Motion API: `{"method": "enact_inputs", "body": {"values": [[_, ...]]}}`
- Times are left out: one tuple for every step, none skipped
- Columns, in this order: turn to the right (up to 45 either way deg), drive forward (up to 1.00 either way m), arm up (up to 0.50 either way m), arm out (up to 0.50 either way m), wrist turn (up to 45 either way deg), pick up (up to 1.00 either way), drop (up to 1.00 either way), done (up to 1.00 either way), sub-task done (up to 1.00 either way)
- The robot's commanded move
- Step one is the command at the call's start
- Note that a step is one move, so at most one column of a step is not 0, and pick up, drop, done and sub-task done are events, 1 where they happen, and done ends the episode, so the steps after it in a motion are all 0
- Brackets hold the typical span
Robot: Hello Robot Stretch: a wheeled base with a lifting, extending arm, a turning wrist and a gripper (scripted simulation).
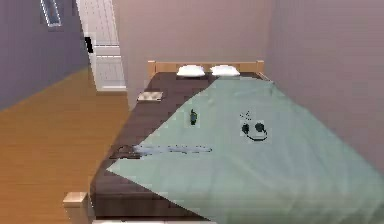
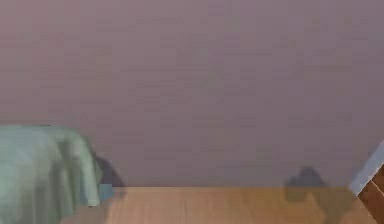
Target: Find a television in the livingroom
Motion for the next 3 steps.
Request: {"method": "enact_inputs", "body": {"values": [[-45.0, 0.00, 0.00, 0.00, 0.0, 0.00, 0.00, 0.00, 0.00], [-45.0, 0.00, 0.00, 0.00, 0.0, 0.00, 0.00, 0.00, 0.00], [-45.0, 0.00, 0.00, 0.00, 0.0, 0.00, 0.00, 0.00, 0.00]]}}
